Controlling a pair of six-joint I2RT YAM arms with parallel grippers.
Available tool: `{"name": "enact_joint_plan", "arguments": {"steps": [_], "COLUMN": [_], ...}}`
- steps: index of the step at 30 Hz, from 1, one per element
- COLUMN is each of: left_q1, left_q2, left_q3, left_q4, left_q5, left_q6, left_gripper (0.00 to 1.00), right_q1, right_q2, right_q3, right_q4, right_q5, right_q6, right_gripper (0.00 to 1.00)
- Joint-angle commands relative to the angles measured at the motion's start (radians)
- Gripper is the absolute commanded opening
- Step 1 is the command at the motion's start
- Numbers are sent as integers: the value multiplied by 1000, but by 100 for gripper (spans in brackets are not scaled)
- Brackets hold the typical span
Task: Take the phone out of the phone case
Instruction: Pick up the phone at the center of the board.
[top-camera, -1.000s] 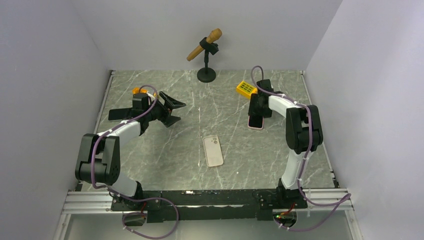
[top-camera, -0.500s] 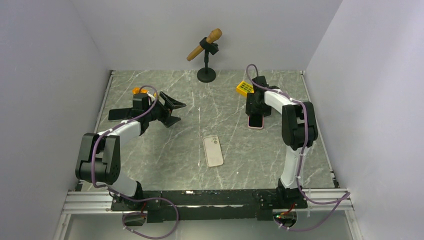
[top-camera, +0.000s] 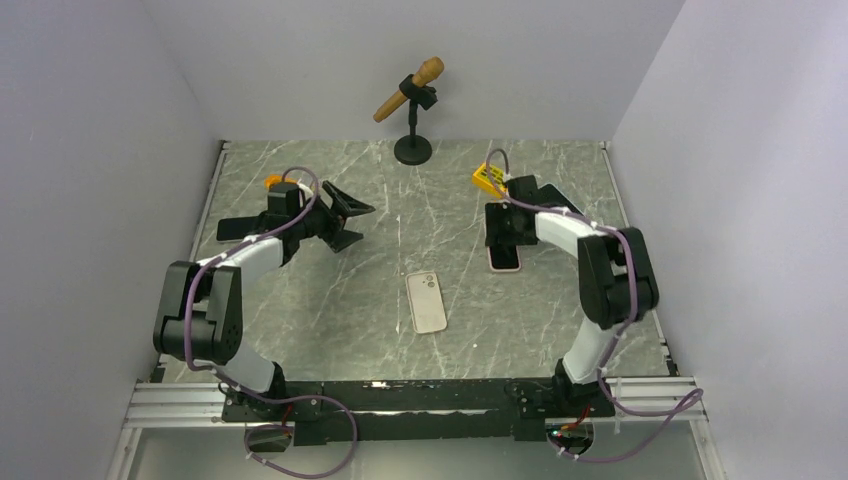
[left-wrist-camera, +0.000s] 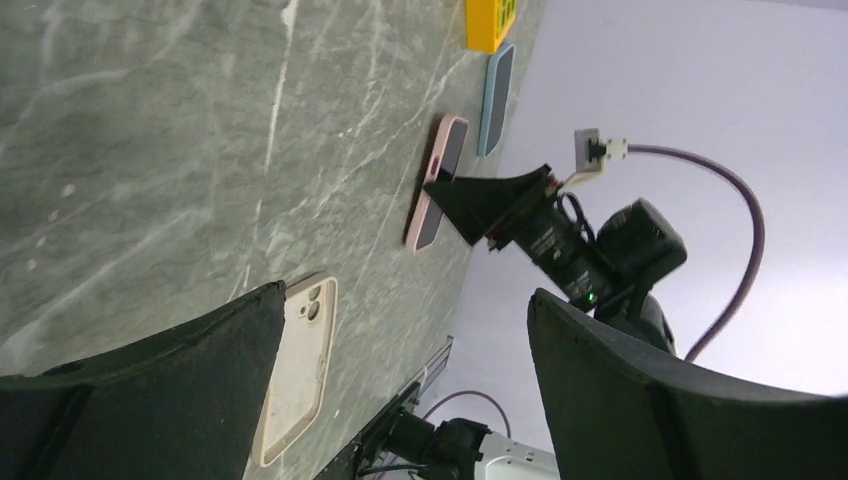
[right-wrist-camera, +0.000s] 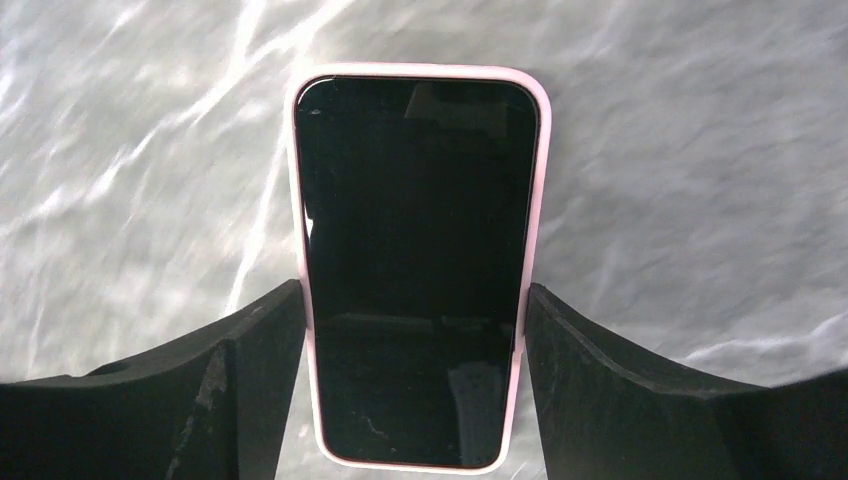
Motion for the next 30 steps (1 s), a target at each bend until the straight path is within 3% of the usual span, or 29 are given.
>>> {"name": "enact_joint_plan", "arguments": {"steps": [1, 6, 9, 14, 17, 23, 26, 30], "left_q1": [-42, -130, -195, -265, -317, -426, -465, -467], "left_q2": [27, 108, 164, 172, 187, 238, 256, 238], "left_q3": [120, 255, 364, 424, 482, 511, 538, 532], "left_q4": [-15, -31, -158, -239, -348, -363, -393, -393], "left_q5": [74, 212, 282, 299, 290, 344, 359, 332], "left_q6": [98, 187, 321, 458, 556, 596, 626, 632], "left_gripper": [94, 89, 85, 84, 84, 73, 56, 22], "right_q1": [41, 148, 250, 382, 419, 435, 444, 463], "right_q2": [-246, -427, -503, -600, -641, -683, -691, -709], "right_q3": [-136, -259, -257, -224, -198, -167, -163, -187], "right_q4": [234, 294, 236, 156, 123, 66, 51, 49], "right_q5": [-187, -325, -275, -209, -205, -199, -203, -180], "right_q6": [-101, -226, -280, -319, -329, -350, -362, -361], "right_gripper": [0, 0, 0, 0, 0, 0, 0, 0]}}
